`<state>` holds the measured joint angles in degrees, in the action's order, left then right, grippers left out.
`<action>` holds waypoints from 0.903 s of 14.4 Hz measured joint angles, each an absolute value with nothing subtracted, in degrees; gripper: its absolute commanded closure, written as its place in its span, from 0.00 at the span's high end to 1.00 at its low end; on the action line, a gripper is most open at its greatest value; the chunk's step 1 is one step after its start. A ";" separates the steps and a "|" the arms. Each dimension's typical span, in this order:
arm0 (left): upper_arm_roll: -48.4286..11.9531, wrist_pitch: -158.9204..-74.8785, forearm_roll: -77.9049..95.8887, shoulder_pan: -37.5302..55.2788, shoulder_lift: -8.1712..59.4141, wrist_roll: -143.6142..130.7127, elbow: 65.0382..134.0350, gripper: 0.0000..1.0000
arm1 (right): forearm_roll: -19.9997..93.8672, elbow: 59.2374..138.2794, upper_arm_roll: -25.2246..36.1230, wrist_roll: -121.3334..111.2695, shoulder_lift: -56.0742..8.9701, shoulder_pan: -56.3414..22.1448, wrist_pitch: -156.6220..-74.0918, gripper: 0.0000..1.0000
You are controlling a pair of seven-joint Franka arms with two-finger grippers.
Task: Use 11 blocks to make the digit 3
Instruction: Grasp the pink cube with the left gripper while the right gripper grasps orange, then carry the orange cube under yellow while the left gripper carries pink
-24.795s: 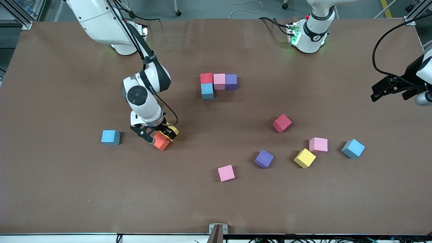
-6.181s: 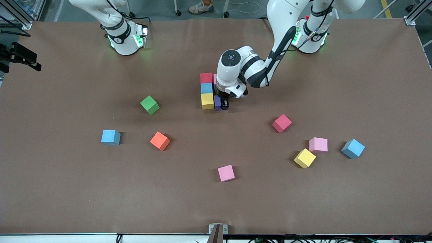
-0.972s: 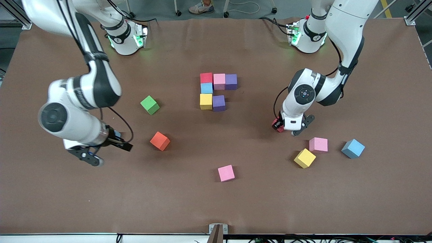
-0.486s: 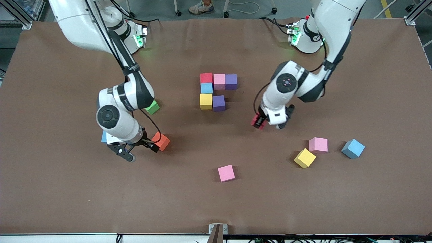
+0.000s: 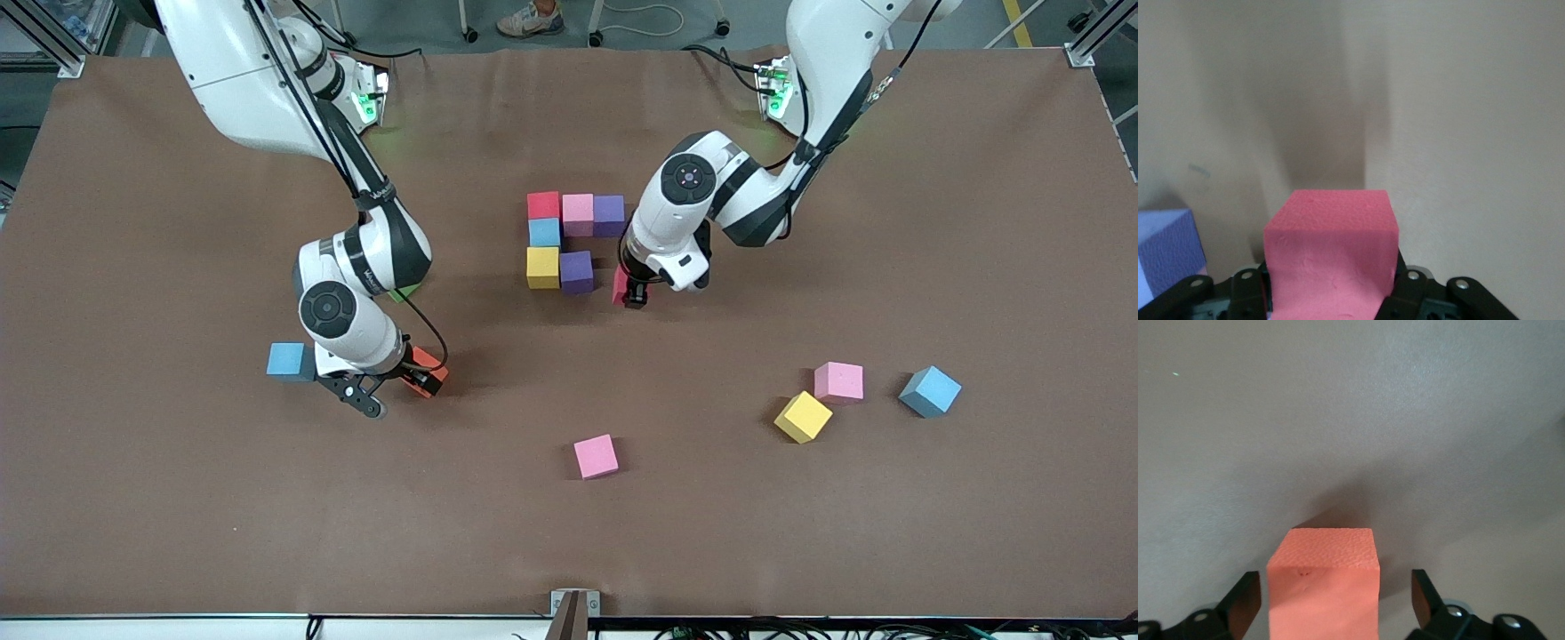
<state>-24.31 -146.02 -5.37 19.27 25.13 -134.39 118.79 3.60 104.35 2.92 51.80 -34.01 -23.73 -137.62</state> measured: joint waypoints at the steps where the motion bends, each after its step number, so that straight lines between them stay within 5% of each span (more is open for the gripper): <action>1: -24.30 -146.02 -5.38 19.92 25.69 -137.74 118.85 0.26 | 3.60 104.43 2.92 51.93 -34.29 -23.81 -137.84 0.44; 3: -24.25 -146.05 -5.38 21.55 27.09 -143.09 118.97 0.27 | 3.60 104.44 2.90 52.08 -34.56 -24.30 -137.92 0.09; 4: -24.25 -146.07 -5.38 22.02 27.65 -144.70 118.97 0.27 | 3.60 104.44 2.90 52.12 -34.62 -24.77 -137.93 0.04; 13: -24.12 -146.08 -10.29 23.19 29.41 -146.98 119.13 0.27 | 3.53 103.86 2.86 37.40 -34.62 -35.31 -138.63 0.00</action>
<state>-24.12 -146.08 -10.29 23.19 29.41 -146.98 119.13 3.53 103.86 2.86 37.40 -34.62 -35.31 -138.63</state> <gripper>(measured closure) 0.396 0.463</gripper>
